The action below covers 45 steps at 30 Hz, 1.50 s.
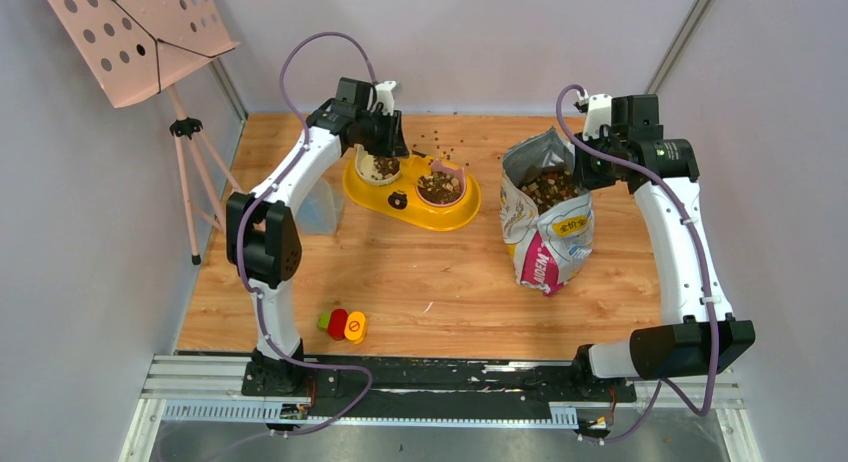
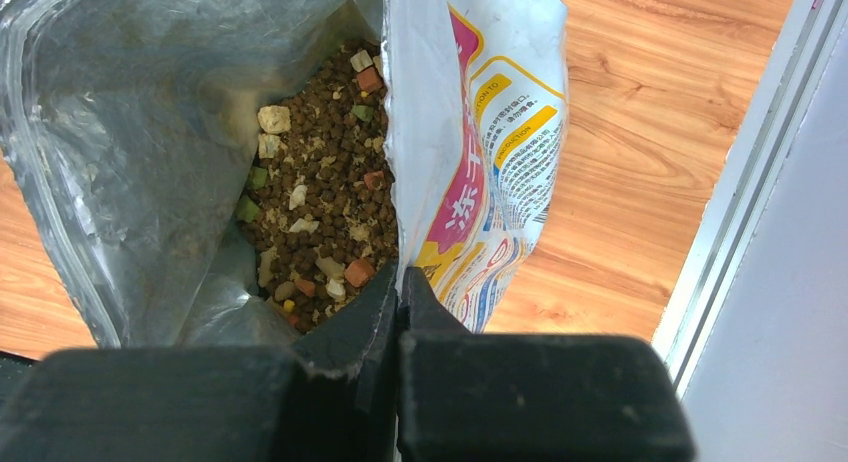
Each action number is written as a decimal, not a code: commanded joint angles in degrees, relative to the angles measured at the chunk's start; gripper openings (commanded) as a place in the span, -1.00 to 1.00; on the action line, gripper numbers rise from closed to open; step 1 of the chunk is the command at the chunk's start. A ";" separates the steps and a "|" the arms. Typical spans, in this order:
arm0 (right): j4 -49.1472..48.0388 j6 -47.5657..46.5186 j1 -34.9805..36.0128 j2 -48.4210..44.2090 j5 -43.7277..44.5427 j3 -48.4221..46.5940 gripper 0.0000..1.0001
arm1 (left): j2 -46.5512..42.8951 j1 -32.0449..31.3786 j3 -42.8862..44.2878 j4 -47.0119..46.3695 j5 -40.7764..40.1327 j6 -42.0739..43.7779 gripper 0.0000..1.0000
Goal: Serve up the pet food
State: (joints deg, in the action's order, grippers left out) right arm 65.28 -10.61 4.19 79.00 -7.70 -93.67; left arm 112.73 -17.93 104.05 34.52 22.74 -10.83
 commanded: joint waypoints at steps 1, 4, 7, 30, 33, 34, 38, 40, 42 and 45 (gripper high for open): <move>-2.79 0.24 0.00 -2.67 -2.73 -0.93 -1.00 | -5.10 0.11 2.20 -0.16 -1.48 3.60 -1.00; -2.79 0.37 0.02 -2.59 -2.73 -1.07 -1.00 | -5.62 0.03 1.90 -0.39 -1.44 4.00 -1.00; -2.83 0.50 0.03 -2.69 -2.64 -1.22 -1.00 | -6.03 -0.12 1.86 -0.61 -1.77 4.41 -1.00; -2.98 0.51 -0.52 -3.63 -2.86 -0.02 -1.00 | -9.97 -0.61 1.61 -1.87 1.90 2.06 -1.00; -3.01 0.50 -0.64 -3.67 -2.92 -0.15 -1.00 | -12.64 -0.73 0.23 -3.76 8.77 0.72 -1.00; -2.98 0.50 -0.63 -3.61 -2.85 -0.22 -1.00 | -13.29 -0.80 -1.12 -4.49 10.77 0.39 -1.00; -3.16 0.50 -0.85 -3.23 -2.93 -1.18 -1.00 | -16.46 -1.26 -7.24 -3.76 24.84 -0.15 -1.00; -3.19 0.59 -0.98 -3.15 -3.02 -1.35 -1.00 | -17.15 -1.32 -10.42 -0.89 29.47 0.78 -1.00; -3.18 0.66 -1.10 -3.15 -3.18 -1.37 -1.00 | -16.88 -1.38 -12.22 5.50 32.60 4.83 -1.00; -3.16 0.68 -1.20 -3.46 -3.41 -1.01 -1.00 | -15.18 -1.39 -13.63 16.14 32.54 15.30 -1.00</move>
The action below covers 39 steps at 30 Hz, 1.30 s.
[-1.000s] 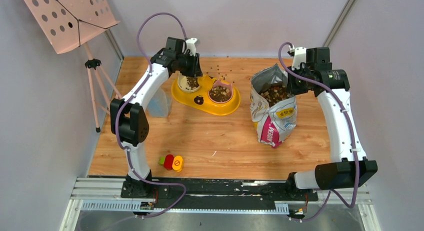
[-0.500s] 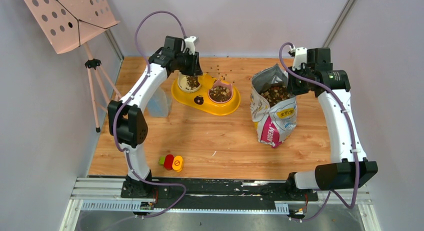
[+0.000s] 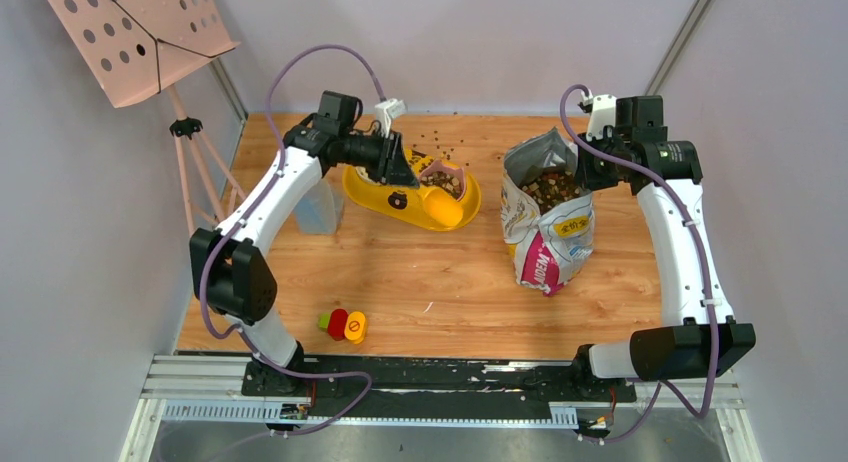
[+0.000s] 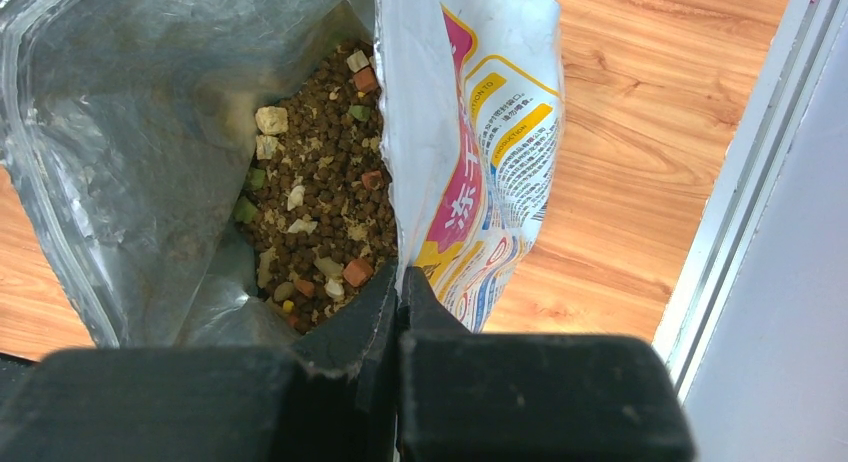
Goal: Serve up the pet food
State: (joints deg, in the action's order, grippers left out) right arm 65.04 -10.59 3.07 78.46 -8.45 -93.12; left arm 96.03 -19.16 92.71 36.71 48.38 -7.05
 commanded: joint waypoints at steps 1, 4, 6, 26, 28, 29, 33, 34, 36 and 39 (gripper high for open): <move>-2.92 0.68 -0.16 -3.00 -2.63 -1.42 -1.00 | 1.92 -0.13 -2.63 18.28 4.90 12.84 -1.00; -3.03 0.68 -0.37 -3.00 -2.88 -1.34 -1.00 | 3.56 -0.13 -5.74 22.94 -0.68 15.25 -1.00; -3.01 0.74 -0.39 -2.94 -3.05 -1.71 -1.00 | 4.45 -0.10 -7.29 24.01 -3.32 15.18 -1.00; -2.73 0.49 -1.73 -6.00 -2.51 1.35 -1.00 | 13.32 1.48 0.15 22.48 -26.68 9.82 0.36; -2.69 0.48 -1.83 -6.12 -2.53 1.32 -1.00 | 13.20 1.49 2.79 24.22 -27.64 10.34 0.45; -2.57 0.56 -1.84 -6.10 -2.75 1.24 -1.00 | 13.12 1.49 4.51 25.10 -27.99 10.42 0.46; -2.24 0.57 -1.93 -5.78 -3.20 0.68 -1.00 | 12.12 1.48 9.27 26.93 -28.40 10.25 0.52; -2.16 0.58 -1.93 -5.69 -3.28 0.54 -1.00 | 11.96 1.49 10.01 27.23 -28.19 10.09 0.55; -2.04 0.57 -1.93 -5.60 -3.41 0.41 -1.00 | 11.57 1.37 12.91 27.87 -26.80 9.96 0.57; -1.89 0.66 -1.93 -5.44 -3.71 0.56 -1.00 | 11.13 0.84 14.58 27.81 -25.68 9.75 0.58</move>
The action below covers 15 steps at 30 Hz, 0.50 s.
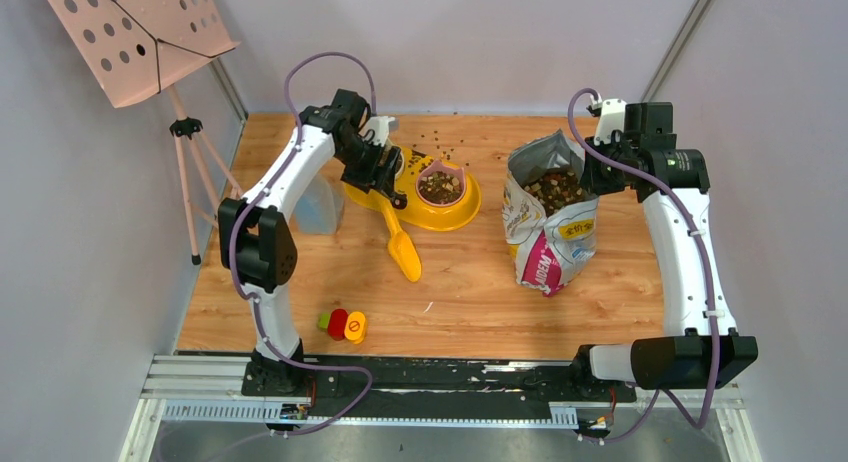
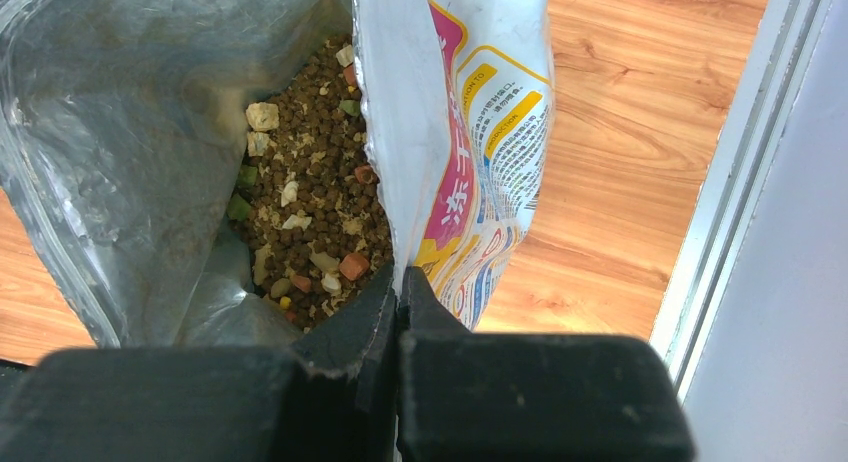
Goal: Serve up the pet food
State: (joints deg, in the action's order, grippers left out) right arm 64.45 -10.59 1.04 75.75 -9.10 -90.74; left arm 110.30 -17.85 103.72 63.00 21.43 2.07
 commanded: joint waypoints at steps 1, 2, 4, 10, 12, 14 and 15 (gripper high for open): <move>-1.26 0.72 0.10 -2.71 -3.15 -1.81 -1.00 | -3.11 -0.63 4.25 1.69 1.52 0.90 0.58; -1.25 0.74 0.10 -2.62 -3.25 -1.89 -1.00 | -3.10 -0.86 4.53 2.17 1.86 0.91 0.57; -1.18 0.75 0.10 -2.62 -3.26 -2.08 -1.00 | -3.95 -1.20 4.41 1.70 2.08 0.92 0.56; -0.99 1.00 0.10 -2.31 -3.20 -2.50 -1.00 | -12.01 -3.59 0.75 -10.20 7.82 0.12 0.55; -0.99 1.61 0.10 -1.99 -3.23 -2.69 -1.00 | -16.70 -5.83 -3.28 -18.92 10.23 -0.62 0.56; -0.91 2.38 0.10 -1.73 -3.54 -3.01 -1.00 | -21.10 -9.56 -7.43 -27.82 10.95 -0.74 0.57; -0.88 2.74 0.10 -1.66 -3.72 -3.17 -1.00 | -22.37 -12.58 -10.17 -33.31 11.16 -0.74 0.60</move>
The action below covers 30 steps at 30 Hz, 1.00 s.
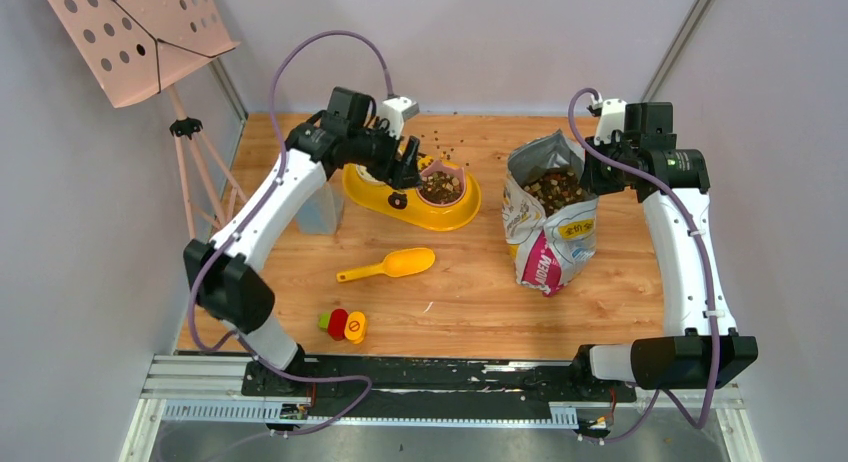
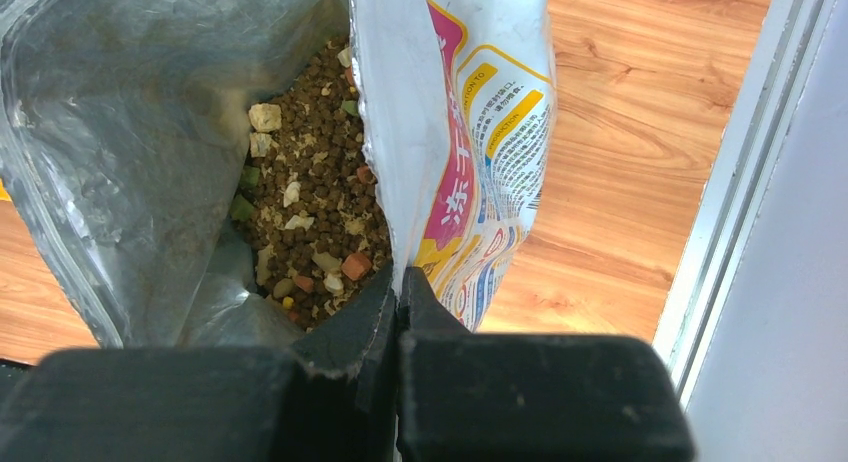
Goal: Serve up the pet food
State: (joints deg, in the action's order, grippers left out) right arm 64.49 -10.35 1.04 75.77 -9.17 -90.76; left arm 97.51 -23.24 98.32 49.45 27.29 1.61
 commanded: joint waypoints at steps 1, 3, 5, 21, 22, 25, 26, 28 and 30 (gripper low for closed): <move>-0.94 2.86 0.10 -1.60 -3.83 -3.20 -1.00 | -11.86 -8.80 -7.00 -22.17 5.49 -0.07 0.60; -0.86 3.67 0.10 -1.51 -4.20 -3.44 -1.00 | -13.89 -13.88 -8.83 -27.87 5.63 0.35 0.61; -0.81 4.03 0.08 -1.42 -4.85 -3.54 -1.00 | -14.21 -19.19 -9.36 -32.05 5.13 0.65 0.63; -0.36 9.85 0.02 -0.17 -8.97 -1.95 -1.00 | 3.97 -37.78 4.19 -30.93 -18.88 -11.99 0.57; -0.40 9.90 0.02 -0.15 -9.25 -1.93 -1.00 | 4.70 -37.86 4.67 -30.78 -19.48 -12.88 0.52; -0.67 9.95 0.02 0.08 -9.71 -2.03 -1.00 | 6.18 -37.99 5.77 -30.38 -20.81 -13.59 0.38; -0.74 9.99 0.04 0.20 -9.79 -2.11 -1.00 | 6.54 -37.96 6.56 -30.21 -20.80 -13.59 0.37; -0.86 10.00 0.02 0.42 -9.95 -2.50 -1.00 | 7.50 -37.99 7.45 -29.92 -20.40 -13.51 0.33; -0.88 10.00 0.02 0.59 -10.00 -2.79 -1.00 | 8.67 -38.00 8.75 -29.27 -19.63 -13.04 0.27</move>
State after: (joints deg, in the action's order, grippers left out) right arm 64.36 -3.01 0.58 76.84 -13.93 -90.83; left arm 104.88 -61.10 102.61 20.97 8.86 -10.28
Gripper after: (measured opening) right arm 0.012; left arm 0.653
